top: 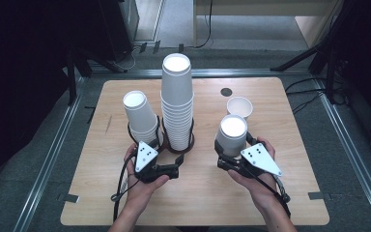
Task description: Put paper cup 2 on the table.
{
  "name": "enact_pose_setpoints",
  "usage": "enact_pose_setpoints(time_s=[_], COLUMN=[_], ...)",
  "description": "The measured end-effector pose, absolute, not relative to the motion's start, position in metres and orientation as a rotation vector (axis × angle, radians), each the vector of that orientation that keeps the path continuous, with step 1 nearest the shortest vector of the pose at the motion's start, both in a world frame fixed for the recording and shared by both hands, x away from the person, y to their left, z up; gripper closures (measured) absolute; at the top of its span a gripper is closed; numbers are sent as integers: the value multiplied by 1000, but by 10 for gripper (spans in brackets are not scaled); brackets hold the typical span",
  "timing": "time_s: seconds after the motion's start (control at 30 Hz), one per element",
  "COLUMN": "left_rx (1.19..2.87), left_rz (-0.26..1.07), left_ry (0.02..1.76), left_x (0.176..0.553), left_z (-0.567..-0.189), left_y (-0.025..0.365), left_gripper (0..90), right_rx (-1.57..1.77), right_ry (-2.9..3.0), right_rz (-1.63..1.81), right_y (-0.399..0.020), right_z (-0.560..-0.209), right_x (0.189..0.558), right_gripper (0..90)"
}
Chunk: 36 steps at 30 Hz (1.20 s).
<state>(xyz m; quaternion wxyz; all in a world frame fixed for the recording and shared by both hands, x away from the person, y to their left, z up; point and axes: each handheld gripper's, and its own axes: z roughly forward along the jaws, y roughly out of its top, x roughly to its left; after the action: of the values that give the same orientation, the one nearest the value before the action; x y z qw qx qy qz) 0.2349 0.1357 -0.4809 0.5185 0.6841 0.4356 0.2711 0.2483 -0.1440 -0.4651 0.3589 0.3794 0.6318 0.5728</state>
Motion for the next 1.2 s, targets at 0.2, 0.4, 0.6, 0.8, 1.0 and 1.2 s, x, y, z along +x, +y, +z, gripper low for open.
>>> enact_pose_setpoints(time_s=[0.2, 0.4, 0.6, 0.8, 1.0, 1.2], left_rx=[1654, 1652, 1653, 1672, 1712, 1742], left_rz=[636, 607, 533, 475, 425, 369], left_ry=[1032, 1019, 996, 948, 918, 906], left_x=[232, 231, 229, 226, 225, 225], left_z=[-480, -477, -472, -467, -466, -465], left_y=[130, 129, 126, 119, 113, 110], left_gripper=[12, 12, 13, 13, 15, 16], right_rx=[975, 947, 861, 765, 672, 578], right_ry=[1670, 1684, 1700, 1716, 1726, 1731], right_rz=[1411, 1343, 1265, 1174, 1101, 1060], right_y=[-145, -141, -130, -119, -113, -107], right_z=[-488, -502, -512, -524, -532, -537], right_x=[246, 246, 244, 241, 238, 235], right_gripper=[127, 128, 127, 127, 127, 127])
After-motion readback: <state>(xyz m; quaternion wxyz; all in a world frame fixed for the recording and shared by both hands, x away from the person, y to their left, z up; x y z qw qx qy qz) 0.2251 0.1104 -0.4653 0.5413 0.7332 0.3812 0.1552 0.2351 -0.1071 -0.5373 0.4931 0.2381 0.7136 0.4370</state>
